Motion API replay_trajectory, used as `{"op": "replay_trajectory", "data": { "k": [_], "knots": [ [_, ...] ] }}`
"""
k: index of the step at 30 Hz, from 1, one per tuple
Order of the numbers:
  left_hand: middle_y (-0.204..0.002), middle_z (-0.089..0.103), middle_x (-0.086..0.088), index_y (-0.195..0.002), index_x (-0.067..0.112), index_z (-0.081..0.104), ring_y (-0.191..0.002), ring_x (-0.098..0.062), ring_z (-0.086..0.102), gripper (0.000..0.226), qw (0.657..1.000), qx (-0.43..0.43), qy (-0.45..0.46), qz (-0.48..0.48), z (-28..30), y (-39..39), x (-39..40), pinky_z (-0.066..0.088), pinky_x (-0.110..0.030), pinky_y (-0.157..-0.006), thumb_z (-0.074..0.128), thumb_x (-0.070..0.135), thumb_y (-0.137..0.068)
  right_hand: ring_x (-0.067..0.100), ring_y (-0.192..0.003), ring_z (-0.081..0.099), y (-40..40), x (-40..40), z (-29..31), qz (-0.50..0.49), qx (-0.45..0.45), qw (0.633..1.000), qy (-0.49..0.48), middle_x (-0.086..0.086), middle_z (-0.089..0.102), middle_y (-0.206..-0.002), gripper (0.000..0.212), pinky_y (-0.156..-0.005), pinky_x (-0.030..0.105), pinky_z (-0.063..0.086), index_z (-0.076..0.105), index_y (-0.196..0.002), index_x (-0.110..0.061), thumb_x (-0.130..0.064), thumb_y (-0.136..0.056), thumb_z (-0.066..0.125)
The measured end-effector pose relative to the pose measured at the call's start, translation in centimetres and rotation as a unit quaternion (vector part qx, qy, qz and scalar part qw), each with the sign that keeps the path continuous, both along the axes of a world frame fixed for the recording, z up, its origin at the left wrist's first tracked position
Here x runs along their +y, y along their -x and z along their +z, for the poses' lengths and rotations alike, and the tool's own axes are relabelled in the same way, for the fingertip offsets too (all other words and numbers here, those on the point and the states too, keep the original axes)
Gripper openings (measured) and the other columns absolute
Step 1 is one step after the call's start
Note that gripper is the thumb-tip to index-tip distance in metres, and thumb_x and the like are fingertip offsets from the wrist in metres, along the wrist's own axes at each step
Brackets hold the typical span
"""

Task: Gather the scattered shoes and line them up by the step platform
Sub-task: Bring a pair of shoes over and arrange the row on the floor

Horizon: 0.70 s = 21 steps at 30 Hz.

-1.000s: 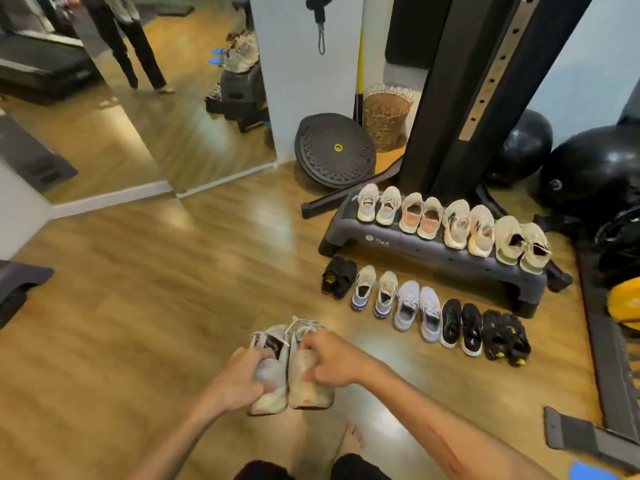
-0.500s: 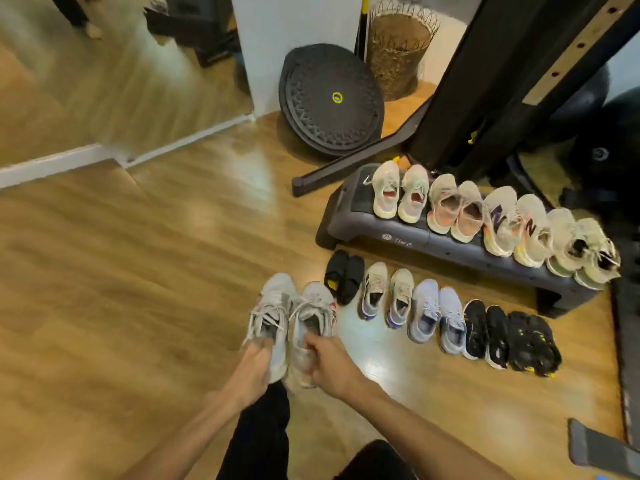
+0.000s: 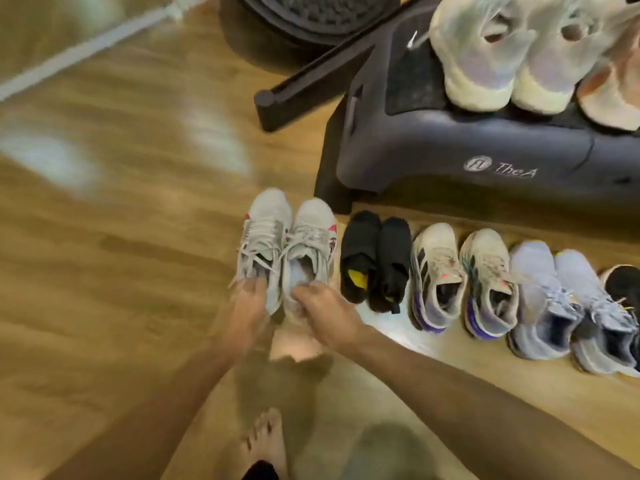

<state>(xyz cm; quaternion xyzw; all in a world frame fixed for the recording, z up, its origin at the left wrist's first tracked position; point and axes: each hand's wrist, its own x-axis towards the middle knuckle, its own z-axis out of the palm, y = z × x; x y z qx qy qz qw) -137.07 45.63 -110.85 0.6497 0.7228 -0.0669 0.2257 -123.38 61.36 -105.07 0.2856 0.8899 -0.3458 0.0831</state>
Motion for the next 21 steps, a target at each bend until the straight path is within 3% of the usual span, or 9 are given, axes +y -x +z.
{"op": "replay_trajectory", "data": {
  "k": [1,2,3,4,8,12,15,18,21],
  "knots": [
    [-0.12,0.055,-0.026,-0.121,-0.002,0.05,-0.108,-0.041,0.057,0.044,1.0,-0.001,-0.008,0.004,0.0,1.7,4.6,0.051,-0.042,-0.082,0.062,-0.005,-0.079,0.032,-0.095,0.053,0.3,0.5,-2.3,0.015,0.005,1.0,-0.005,0.016,0.058,-0.098,0.024,-0.069,0.033,0.035,0.052,-0.093,-0.009,0.007,-0.076,0.057],
    [-0.098,0.06,-0.027,-0.101,-0.005,0.055,-0.088,-0.043,0.06,0.037,0.997,-0.013,-0.03,0.068,-0.3,1.5,7.7,0.049,-0.041,-0.065,0.069,-0.011,-0.067,0.033,-0.094,0.053,0.6,1.2,-4.0,0.03,0.01,0.999,-0.039,0.016,0.058,-0.095,0.026,-0.068,0.035,0.036,0.049,-0.09,-0.011,0.008,-0.074,0.057],
    [-0.087,0.059,-0.028,-0.091,-0.007,0.055,-0.078,-0.044,0.059,0.034,0.985,0.013,-0.129,0.117,-1.4,3.2,10.3,0.047,-0.04,-0.059,0.072,-0.013,-0.062,0.033,-0.094,0.053,0.8,2.7,-5.9,0.026,0.02,0.998,-0.052,0.016,0.058,-0.094,0.026,-0.069,0.037,0.038,0.049,-0.09,-0.01,0.009,-0.073,0.057],
    [-0.084,0.058,-0.029,-0.088,-0.007,0.054,-0.076,-0.044,0.058,0.033,0.98,0.004,-0.153,0.128,-2.6,4.1,11.4,0.045,-0.04,-0.059,0.074,-0.012,-0.062,0.033,-0.094,0.053,1.0,4.0,-7.5,0.029,0.018,0.997,-0.065,0.017,0.058,-0.095,0.026,-0.07,0.038,0.04,0.05,-0.091,-0.008,0.009,-0.073,0.057],
    [-0.089,0.055,-0.024,-0.089,-0.002,0.048,-0.083,-0.039,0.053,0.026,0.988,-0.066,-0.075,0.115,-8.9,2.4,11.0,0.034,-0.037,-0.066,0.071,0.001,-0.075,0.031,-0.094,0.052,0.6,5.2,-13.4,0.107,0.037,0.99,-0.081,0.014,0.057,-0.094,0.026,-0.073,0.044,0.046,0.045,-0.088,-0.013,0.006,-0.074,0.057],
    [-0.082,0.046,-0.006,-0.086,0.009,0.038,-0.074,-0.024,0.043,0.034,0.993,-0.049,-0.089,0.066,-10.4,3.7,12.9,0.025,-0.031,-0.062,0.071,0.008,-0.076,0.03,-0.089,0.049,-0.3,6.0,-16.2,0.116,0.083,0.988,-0.057,0.013,0.054,-0.091,0.032,-0.071,0.048,0.045,0.039,-0.085,-0.015,0.007,-0.073,0.059],
    [-0.068,0.037,0.003,-0.075,0.014,0.033,-0.06,-0.012,0.033,0.041,0.997,-0.054,-0.044,0.021,-10.0,3.9,13.6,0.025,-0.027,-0.051,0.072,0.004,-0.071,0.031,-0.089,0.052,-0.8,5.6,-17.4,0.095,0.115,0.987,-0.063,0.012,0.054,-0.092,0.031,-0.064,0.043,0.046,0.04,-0.088,-0.014,0.008,-0.075,0.059],
    [-0.063,0.036,0.01,-0.069,0.021,0.031,-0.052,-0.007,0.032,0.048,0.997,-0.05,-0.026,-0.047,-9.8,4.0,13.2,0.023,-0.014,-0.048,0.077,0.007,-0.063,0.035,-0.09,0.055,-1.0,3.7,-17.8,0.08,0.134,0.985,-0.075,0.015,0.057,-0.095,0.033,-0.056,0.039,0.041,0.047,-0.104,-0.009,0.007,-0.078,0.058],
    [-0.056,0.04,0.012,-0.072,0.024,0.039,-0.046,-0.007,0.036,0.038,0.996,-0.04,-0.03,-0.071,-10.5,5.2,12.2,0.026,-0.018,-0.044,0.072,0.03,-0.052,0.031,-0.084,0.062,-0.4,3.9,-17.1,0.052,0.141,0.981,-0.122,0.013,0.062,-0.093,0.035,-0.049,0.028,0.028,0.053,-0.115,-0.006,0.003,-0.081,0.059]
  ]
}}
